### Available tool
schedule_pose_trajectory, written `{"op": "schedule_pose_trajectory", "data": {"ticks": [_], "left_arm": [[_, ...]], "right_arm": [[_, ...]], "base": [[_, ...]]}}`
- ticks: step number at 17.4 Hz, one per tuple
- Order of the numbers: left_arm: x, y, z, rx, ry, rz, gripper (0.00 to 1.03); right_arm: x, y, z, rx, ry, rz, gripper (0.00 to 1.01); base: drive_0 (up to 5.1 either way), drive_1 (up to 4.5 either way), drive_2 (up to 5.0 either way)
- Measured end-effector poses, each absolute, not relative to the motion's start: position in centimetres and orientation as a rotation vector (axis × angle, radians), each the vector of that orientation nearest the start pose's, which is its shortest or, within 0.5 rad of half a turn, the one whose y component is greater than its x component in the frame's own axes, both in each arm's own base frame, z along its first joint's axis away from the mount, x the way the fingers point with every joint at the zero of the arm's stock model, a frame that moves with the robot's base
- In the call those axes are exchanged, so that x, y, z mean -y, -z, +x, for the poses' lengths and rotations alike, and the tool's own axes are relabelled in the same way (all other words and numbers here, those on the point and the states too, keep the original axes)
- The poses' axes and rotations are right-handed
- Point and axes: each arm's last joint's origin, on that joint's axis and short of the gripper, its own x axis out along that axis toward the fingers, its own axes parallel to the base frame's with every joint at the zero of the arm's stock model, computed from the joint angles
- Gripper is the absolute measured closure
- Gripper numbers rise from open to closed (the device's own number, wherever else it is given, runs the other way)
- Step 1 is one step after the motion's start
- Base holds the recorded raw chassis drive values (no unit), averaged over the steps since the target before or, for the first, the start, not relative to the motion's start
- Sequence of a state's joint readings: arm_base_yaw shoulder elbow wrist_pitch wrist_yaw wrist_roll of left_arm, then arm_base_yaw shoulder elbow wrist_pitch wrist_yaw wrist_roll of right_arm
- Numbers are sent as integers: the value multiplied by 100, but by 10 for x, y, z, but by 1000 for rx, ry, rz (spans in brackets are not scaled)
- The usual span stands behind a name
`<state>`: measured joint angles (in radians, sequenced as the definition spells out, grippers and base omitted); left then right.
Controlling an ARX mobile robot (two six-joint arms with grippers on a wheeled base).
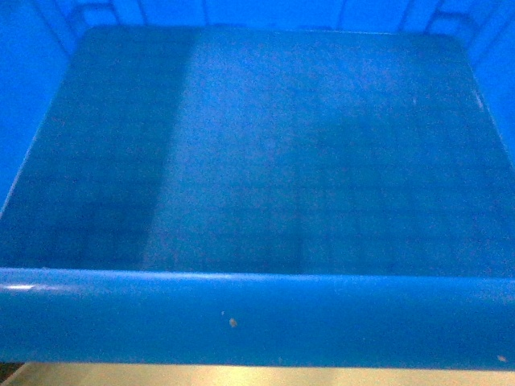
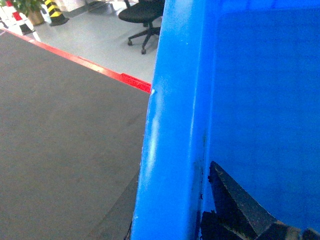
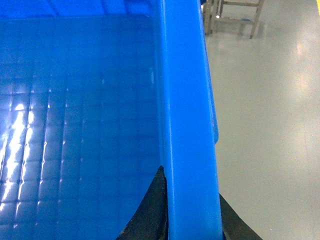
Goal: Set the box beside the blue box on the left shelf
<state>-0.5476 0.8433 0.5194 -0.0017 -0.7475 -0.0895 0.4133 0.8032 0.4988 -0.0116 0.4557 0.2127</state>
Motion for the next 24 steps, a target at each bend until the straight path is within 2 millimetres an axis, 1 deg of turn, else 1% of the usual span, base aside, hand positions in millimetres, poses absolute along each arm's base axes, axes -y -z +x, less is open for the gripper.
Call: {"op": "schedule_pose_trajectory", "data": {"ticks": [24], "left_arm": [[77,-251,164,-251,-209,108,69]], "right_arm": [[-60,-248,168,-282,73,77,92]], "base": [[-166,-166,-166]]}}
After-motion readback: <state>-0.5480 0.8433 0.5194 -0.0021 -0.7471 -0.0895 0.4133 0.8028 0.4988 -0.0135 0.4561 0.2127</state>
